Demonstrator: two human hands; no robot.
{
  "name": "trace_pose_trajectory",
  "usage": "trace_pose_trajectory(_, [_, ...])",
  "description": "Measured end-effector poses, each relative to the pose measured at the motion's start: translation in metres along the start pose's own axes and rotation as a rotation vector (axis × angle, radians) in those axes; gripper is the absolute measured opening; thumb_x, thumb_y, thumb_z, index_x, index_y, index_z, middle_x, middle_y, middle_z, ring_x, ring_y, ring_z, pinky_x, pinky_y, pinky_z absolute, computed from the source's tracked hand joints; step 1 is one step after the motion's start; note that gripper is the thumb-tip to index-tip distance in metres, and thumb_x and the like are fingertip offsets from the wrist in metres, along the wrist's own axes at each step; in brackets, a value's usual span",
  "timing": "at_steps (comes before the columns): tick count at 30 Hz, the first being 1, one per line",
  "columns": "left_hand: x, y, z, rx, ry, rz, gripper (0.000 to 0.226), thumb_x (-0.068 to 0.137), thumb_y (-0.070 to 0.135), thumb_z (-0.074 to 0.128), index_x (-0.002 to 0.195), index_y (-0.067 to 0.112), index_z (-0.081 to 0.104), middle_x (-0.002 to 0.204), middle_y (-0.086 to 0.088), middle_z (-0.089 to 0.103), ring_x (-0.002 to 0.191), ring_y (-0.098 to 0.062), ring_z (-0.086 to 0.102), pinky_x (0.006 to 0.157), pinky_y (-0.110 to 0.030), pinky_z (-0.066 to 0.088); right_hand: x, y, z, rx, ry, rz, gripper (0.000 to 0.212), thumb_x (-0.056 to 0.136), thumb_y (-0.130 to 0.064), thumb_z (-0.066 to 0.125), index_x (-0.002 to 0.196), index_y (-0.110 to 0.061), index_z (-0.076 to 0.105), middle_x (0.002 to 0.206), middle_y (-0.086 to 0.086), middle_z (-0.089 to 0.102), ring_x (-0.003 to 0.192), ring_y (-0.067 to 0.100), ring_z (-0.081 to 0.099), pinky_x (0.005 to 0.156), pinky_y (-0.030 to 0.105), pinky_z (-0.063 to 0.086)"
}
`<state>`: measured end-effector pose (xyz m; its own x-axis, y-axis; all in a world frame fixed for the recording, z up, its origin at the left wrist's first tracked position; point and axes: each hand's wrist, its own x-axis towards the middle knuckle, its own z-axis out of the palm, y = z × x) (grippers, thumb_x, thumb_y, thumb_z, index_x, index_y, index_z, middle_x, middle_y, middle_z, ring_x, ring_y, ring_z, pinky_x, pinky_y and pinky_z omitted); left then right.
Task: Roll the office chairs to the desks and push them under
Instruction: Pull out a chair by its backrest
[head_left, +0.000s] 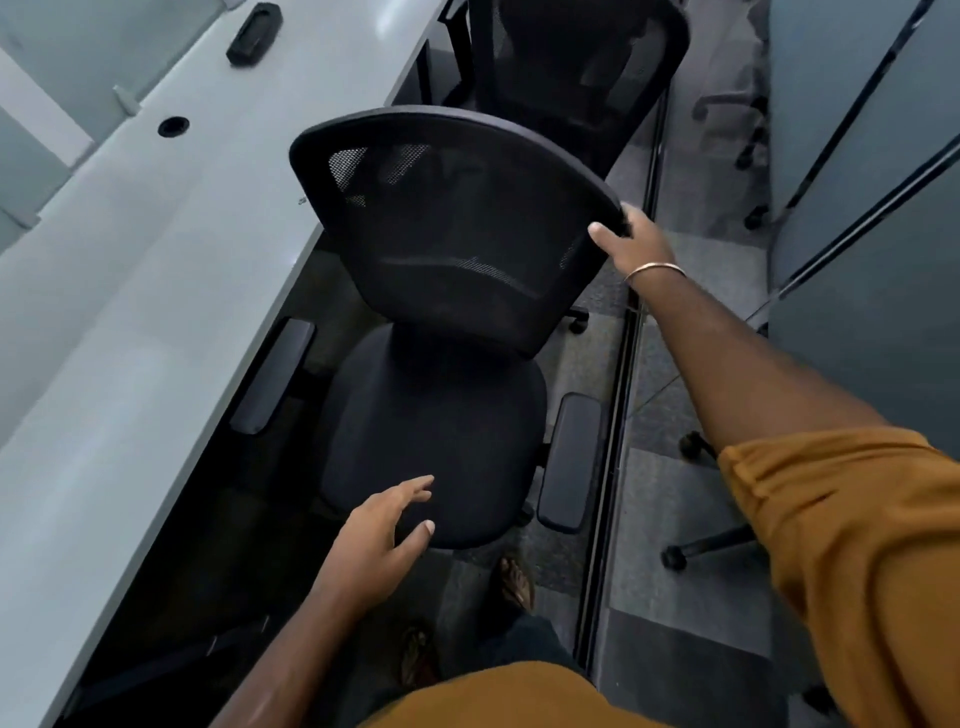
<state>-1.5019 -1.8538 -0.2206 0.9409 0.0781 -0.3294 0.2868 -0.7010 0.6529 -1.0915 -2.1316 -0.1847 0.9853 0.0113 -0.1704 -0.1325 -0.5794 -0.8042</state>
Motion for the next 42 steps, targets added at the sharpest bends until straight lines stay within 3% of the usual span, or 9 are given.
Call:
trace_pose_trajectory(3, [0.011, 0.014, 0.009, 0.004, 0.008, -0.011, 0.054, 0.099, 0.038, 0.065, 0.150, 0.042, 0.046, 0.131, 0.028, 0.061, 0.126, 0.006, 0.051, 0.099, -0.021, 0.047, 0.027, 0.018, 0.007, 0.109, 0.036, 0.006, 0.057, 0.081, -0.050, 0.068, 0.125, -0.015, 0.068, 0.108, -0.003, 0.070, 0.101, 0.016, 0.067, 0.101, 0.044, 0.053])
trace_pose_trajectory(9, [0.013, 0.021, 0.019, 0.048, -0.042, -0.019, 0.055, 0.100, 0.040, 0.064, 0.151, 0.042, 0.045, 0.132, 0.028, 0.061, 0.121, 0.009, 0.051, 0.091, -0.012, 0.043, 0.010, 0.021, 0.004, -0.134, 0.117, -0.075, 0.037, 0.087, -0.051, 0.063, 0.116, -0.027, 0.060, 0.107, -0.002, 0.071, 0.100, 0.025, 0.066, 0.089, 0.046, 0.055])
trace_pose_trajectory(15, [0.008, 0.019, 0.022, 0.058, -0.063, 0.011, 0.055, 0.100, 0.041, 0.063, 0.152, 0.041, 0.044, 0.131, 0.029, 0.060, 0.124, 0.009, 0.050, 0.092, -0.005, 0.038, -0.043, 0.038, -0.004, -0.212, 0.228, -0.091, 0.033, 0.095, -0.044, 0.063, 0.114, -0.019, 0.054, 0.102, 0.003, 0.065, 0.092, 0.028, 0.061, 0.077, 0.041, 0.049])
trace_pose_trajectory(19, [-0.006, 0.015, 0.024, 0.031, -0.064, 0.066, 0.056, 0.100, 0.041, 0.063, 0.153, 0.038, 0.044, 0.132, 0.027, 0.062, 0.131, 0.008, 0.048, 0.108, -0.017, 0.037, -0.103, 0.052, -0.011, -0.169, 0.290, -0.066, 0.029, 0.096, -0.037, 0.066, 0.106, -0.013, 0.055, 0.091, 0.000, 0.060, 0.084, 0.026, 0.058, 0.069, 0.034, 0.039])
trace_pose_trajectory(25, [-0.039, -0.006, 0.015, -0.012, -0.111, 0.136, 0.055, 0.100, 0.039, 0.064, 0.152, 0.038, 0.045, 0.132, 0.026, 0.062, 0.118, 0.016, 0.052, 0.102, -0.016, 0.043, -0.213, 0.070, 0.005, -0.078, 0.417, 0.025, 0.036, 0.090, -0.044, 0.064, 0.093, -0.014, 0.045, 0.083, 0.008, 0.062, 0.078, 0.034, 0.060, 0.067, 0.048, 0.052])
trace_pose_trajectory(31, [-0.076, -0.040, 0.000, 0.010, -0.137, 0.213, 0.056, 0.099, 0.040, 0.066, 0.151, 0.037, 0.046, 0.132, 0.023, 0.063, 0.128, 0.006, 0.053, 0.110, -0.024, 0.043, -0.345, 0.062, 0.052, -0.175, 0.509, 0.054, 0.040, 0.090, -0.037, 0.071, 0.086, -0.017, 0.037, 0.073, 0.005, 0.052, 0.064, 0.027, 0.045, 0.058, 0.035, 0.027])
trace_pose_trajectory(36, [-0.089, -0.038, -0.010, -0.077, -0.115, 0.286, 0.064, 0.091, 0.062, 0.058, 0.148, 0.034, 0.053, 0.135, 0.020, 0.063, 0.128, 0.007, 0.054, 0.106, -0.026, 0.050, -0.444, 0.056, 0.101, -0.371, 0.318, -0.136, 0.027, 0.092, -0.045, 0.057, 0.080, -0.024, 0.045, 0.067, -0.004, 0.049, 0.059, 0.021, 0.048, 0.049, 0.039, 0.041])
trace_pose_trajectory(39, [-0.090, -0.023, -0.018, -0.133, -0.108, 0.332, 0.078, 0.086, 0.073, 0.062, 0.151, 0.030, 0.052, 0.143, 0.018, 0.058, 0.133, 0.006, 0.050, 0.110, -0.024, 0.043, -0.490, 0.064, 0.110, -0.328, 0.241, -0.225, 0.018, 0.094, -0.036, 0.058, 0.081, -0.025, 0.052, 0.074, -0.007, 0.050, 0.069, 0.016, 0.050, 0.058, 0.043, 0.047])
trace_pose_trajectory(42, [-0.090, -0.006, -0.024, -0.086, -0.134, 0.393, 0.082, 0.084, 0.073, 0.067, 0.153, 0.032, 0.048, 0.147, 0.019, 0.054, 0.136, 0.002, 0.048, 0.112, -0.026, 0.041, -0.502, 0.069, 0.094, -0.220, 0.327, -0.263, 0.005, 0.091, -0.019, 0.062, 0.094, -0.022, 0.060, 0.090, -0.009, 0.057, 0.086, 0.015, 0.054, 0.075, 0.039, 0.050])
